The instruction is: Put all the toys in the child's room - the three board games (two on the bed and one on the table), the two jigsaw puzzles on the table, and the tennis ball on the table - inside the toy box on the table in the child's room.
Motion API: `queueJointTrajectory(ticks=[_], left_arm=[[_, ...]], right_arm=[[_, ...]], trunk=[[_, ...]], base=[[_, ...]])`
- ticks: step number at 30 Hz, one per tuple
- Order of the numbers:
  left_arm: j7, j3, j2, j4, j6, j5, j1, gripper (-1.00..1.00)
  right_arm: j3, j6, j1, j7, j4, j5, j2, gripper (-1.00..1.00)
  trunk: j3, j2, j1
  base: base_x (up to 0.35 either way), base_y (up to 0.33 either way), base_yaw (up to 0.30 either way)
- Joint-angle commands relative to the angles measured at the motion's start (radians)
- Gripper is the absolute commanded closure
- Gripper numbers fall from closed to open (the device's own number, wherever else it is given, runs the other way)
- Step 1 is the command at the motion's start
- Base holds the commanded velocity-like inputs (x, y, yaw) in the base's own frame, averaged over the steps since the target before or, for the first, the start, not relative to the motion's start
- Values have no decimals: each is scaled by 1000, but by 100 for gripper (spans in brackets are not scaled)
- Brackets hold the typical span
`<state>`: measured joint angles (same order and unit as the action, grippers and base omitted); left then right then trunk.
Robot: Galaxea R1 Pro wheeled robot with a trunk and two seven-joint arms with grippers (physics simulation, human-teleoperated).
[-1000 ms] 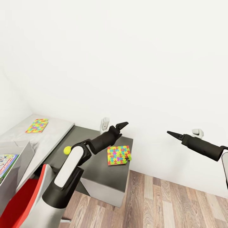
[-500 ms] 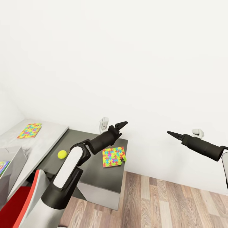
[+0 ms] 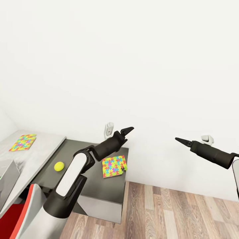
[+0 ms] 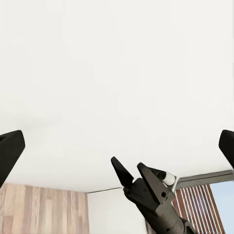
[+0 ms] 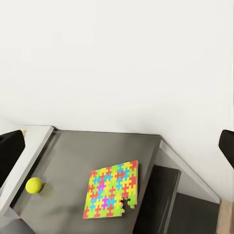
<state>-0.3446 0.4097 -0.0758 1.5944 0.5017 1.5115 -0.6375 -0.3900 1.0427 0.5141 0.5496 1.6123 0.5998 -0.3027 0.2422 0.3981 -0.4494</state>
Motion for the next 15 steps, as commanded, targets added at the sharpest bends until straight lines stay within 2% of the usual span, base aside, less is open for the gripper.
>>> queueJointTrajectory(ticks=[1,8,15], left_arm=[[-9,-1,1,1,2,12,-1,-100],[4,-8,14,0,23,19,-1,-100],[32,-53,27,-2,59,22,7,-100]], right_arm=[[-1,5,1,9,0,-8,0,-100],[-1,5,1,9,0,-8,-1,-100],[-1,5,1,9,0,-8,-1,-100]], trunk=[[0,2,-1],[-10,2,-1],[-21,2,-1]], base=[[0,0,-130],[0,0,-127],[0,0,-117]])
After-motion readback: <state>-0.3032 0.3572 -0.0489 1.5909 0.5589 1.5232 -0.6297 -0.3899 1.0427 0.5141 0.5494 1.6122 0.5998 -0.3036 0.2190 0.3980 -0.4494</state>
